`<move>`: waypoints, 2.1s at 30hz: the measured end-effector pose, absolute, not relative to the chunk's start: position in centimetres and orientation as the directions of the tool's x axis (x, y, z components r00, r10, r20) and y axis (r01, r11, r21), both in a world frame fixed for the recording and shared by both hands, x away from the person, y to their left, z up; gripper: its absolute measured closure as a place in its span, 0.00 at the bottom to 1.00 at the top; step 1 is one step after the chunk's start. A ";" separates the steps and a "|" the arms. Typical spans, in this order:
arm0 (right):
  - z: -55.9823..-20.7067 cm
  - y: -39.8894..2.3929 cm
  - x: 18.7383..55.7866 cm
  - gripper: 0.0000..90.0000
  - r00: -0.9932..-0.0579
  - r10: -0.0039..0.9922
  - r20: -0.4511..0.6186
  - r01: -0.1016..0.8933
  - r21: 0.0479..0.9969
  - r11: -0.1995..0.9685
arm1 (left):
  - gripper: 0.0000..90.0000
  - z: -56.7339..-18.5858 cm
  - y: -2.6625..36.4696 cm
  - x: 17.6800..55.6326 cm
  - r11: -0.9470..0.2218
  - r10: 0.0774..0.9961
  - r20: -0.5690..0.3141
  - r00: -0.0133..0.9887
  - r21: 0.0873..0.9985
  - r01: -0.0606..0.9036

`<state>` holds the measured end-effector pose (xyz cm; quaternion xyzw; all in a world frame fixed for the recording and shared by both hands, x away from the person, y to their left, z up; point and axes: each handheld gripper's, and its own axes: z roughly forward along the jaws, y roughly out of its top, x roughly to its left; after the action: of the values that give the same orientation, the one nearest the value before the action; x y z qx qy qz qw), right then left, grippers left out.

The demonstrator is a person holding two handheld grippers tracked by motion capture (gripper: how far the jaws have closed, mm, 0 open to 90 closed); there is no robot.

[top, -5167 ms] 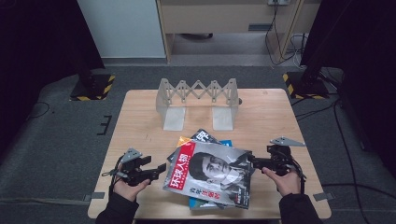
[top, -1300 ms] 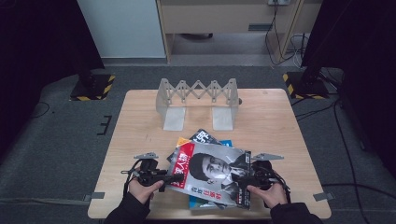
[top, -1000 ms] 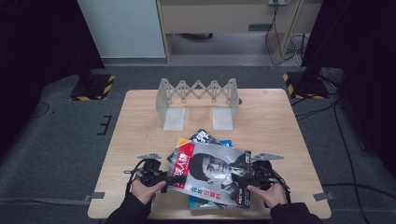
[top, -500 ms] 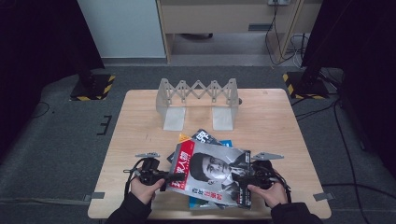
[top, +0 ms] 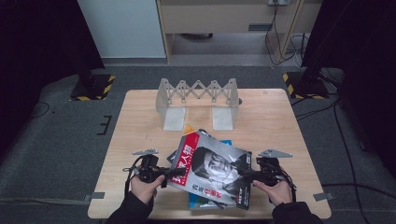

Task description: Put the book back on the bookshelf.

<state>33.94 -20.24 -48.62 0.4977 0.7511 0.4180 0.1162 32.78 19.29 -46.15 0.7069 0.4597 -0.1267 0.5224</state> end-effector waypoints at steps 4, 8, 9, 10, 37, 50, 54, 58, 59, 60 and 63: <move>-48.4 -21.4 34.2 0.06 -0.450 0.865 0.222 0.638 0.757 0.137 | 0.95 -45.8 19.2 32.8 -0.025 0.517 -0.654 0.552 0.634 0.773; -48.5 -22.7 34.7 0.07 -0.425 0.881 0.208 0.640 0.758 0.130 | 0.95 -45.6 19.1 32.8 -0.013 0.518 -0.657 0.549 0.635 0.772; -48.5 -23.1 34.8 0.07 -0.413 0.888 0.204 0.640 0.758 0.123 | 0.96 -45.4 19.0 32.8 -0.008 0.518 -0.657 0.548 0.637 0.771; -48.5 -23.1 34.8 0.07 -0.413 0.888 0.204 0.640 0.758 0.123 | 0.96 -45.4 19.0 32.8 -0.008 0.518 -0.657 0.548 0.637 0.771; -51.1 -27.9 36.9 0.06 -0.322 0.947 -0.004 0.696 0.676 0.240 | 0.96 -41.7 17.3 33.6 0.035 0.468 -0.643 0.606 0.699 0.714; -52.1 -28.6 37.4 0.06 -0.313 0.950 -0.011 0.725 0.643 0.247 | 0.96 -39.1 16.7 33.9 0.073 0.412 -0.638 0.651 0.735 0.674; -52.4 -28.6 37.6 0.06 -0.314 0.949 -0.014 0.728 0.638 0.250 | 0.96 -38.8 16.6 34.0 0.080 0.408 -0.638 0.653 0.738 0.670; -52.7 -28.7 37.6 0.06 -0.330 0.944 -0.019 0.732 0.626 0.269 | 0.96 -38.3 16.4 34.1 0.093 0.394 -0.641 0.658 0.740 0.666; -52.7 -28.7 37.6 0.06 -0.330 0.944 -0.019 0.732 0.626 0.269 | 0.96 -38.1 16.4 34.2 0.102 0.389 -0.643 0.659 0.742 0.663; -52.8 -28.6 37.7 0.05 -0.333 0.943 -0.023 0.731 0.625 0.274 | 0.96 -37.9 16.4 34.2 0.106 0.389 -0.640 0.663 0.746 0.658; -52.9 -28.6 37.7 0.05 -0.333 0.943 -0.015 0.731 0.628 0.268 | 0.96 -37.3 16.5 34.3 0.126 0.384 -0.639 0.667 0.752 0.647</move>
<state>37.70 -28.61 -52.92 0.5423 0.7714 0.2677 0.1978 34.25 16.50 -37.30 0.6529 0.3948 -0.1033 0.6380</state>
